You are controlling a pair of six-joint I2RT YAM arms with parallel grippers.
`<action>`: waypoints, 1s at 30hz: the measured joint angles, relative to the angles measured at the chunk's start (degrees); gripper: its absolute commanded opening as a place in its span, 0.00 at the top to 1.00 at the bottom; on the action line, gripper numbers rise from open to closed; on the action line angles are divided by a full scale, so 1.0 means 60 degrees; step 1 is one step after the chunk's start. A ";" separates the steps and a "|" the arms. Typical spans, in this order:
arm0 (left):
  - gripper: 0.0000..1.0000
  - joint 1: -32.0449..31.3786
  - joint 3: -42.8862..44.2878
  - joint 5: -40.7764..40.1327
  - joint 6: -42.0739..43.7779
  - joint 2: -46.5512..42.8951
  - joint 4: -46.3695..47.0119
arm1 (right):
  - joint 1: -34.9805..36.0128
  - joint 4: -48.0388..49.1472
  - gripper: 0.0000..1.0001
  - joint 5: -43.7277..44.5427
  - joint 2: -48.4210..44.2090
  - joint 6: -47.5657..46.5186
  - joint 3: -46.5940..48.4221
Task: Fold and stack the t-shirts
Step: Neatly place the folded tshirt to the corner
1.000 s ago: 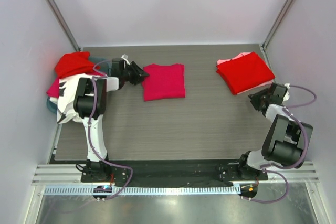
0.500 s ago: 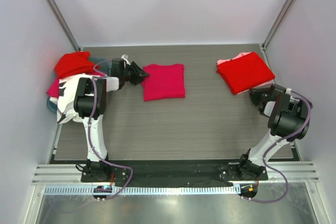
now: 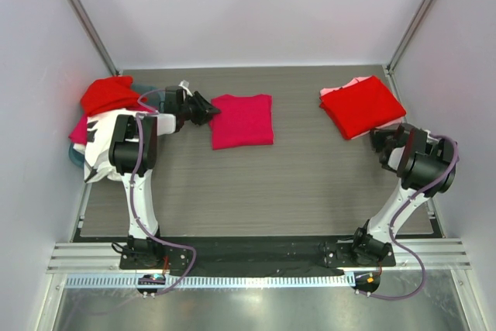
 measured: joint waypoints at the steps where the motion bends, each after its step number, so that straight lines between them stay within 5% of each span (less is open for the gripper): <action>1: 0.60 0.0000 0.0000 0.0000 0.0000 0.0000 0.0000 | 0.0000 0.0069 0.99 0.0025 -0.0022 0.0004 -0.0069; 11: 0.61 -0.0033 0.0000 -0.0007 -0.0004 0.0000 -0.0025 | 0.0025 0.0215 0.99 0.0586 -0.3169 0.0157 -0.3552; 15: 0.62 -0.0058 -0.0076 -0.0007 -0.0040 0.0000 0.0025 | 0.0244 -0.0455 0.88 0.0943 -0.5209 0.0270 -0.4900; 18: 0.61 -0.0087 -0.0171 -0.0015 -0.0040 -0.0073 0.0044 | 0.0535 -0.1545 0.64 0.1253 -0.7100 0.0375 -0.5333; 20: 0.60 -0.0124 -0.0270 -0.0040 -0.0040 -0.0164 0.0036 | 0.0798 -0.2812 0.55 0.1683 -0.8728 0.0361 -0.5373; 25: 0.58 -0.0211 -0.0317 -0.0182 0.0000 -0.0284 -0.0109 | 0.1406 -0.6007 0.54 0.2827 -1.1701 -0.0237 -0.4342; 30: 0.53 -0.0237 -0.0317 -0.0372 0.0000 -0.0346 -0.0237 | 0.1596 -0.7369 0.50 0.2699 -1.1712 -0.1279 -0.2838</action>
